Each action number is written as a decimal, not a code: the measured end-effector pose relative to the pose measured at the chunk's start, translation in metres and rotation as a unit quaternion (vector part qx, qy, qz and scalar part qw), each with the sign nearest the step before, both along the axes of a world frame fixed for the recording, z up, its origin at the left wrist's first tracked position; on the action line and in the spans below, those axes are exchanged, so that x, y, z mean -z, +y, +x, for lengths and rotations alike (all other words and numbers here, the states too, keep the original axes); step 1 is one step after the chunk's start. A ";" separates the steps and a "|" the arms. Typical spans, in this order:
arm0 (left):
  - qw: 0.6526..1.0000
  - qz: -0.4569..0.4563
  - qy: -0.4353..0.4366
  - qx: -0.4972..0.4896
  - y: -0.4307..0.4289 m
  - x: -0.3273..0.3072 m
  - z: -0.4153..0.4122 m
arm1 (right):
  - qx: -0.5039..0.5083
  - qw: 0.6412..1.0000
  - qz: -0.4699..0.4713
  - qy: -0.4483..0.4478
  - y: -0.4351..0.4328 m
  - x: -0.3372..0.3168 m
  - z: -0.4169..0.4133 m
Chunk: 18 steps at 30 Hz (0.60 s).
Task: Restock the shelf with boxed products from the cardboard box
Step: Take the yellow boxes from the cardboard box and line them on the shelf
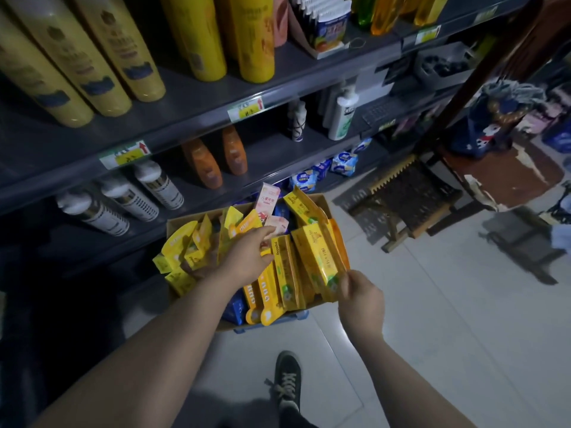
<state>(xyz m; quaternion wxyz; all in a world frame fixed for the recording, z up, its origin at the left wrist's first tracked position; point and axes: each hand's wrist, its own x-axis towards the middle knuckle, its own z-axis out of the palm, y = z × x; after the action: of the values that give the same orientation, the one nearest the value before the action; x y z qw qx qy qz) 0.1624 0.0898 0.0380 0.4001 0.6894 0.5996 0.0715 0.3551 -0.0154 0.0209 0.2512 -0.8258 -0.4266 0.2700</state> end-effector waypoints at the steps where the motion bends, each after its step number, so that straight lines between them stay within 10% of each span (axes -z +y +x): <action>1: 1.000 -0.004 0.008 0.022 0.006 0.000 0.005 | 0.011 1.000 0.012 0.014 0.000 -0.003 0.005; 18: 0.997 0.013 0.018 0.075 0.040 0.001 0.009 | 0.032 0.997 0.024 0.063 0.011 0.000 0.036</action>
<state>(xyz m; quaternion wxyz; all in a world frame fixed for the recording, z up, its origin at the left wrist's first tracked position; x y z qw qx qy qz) 0.1716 0.1299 0.0367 0.3842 0.7387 0.5526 0.0369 0.3910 -0.0049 0.0210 0.3059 -0.8141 -0.3895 0.3033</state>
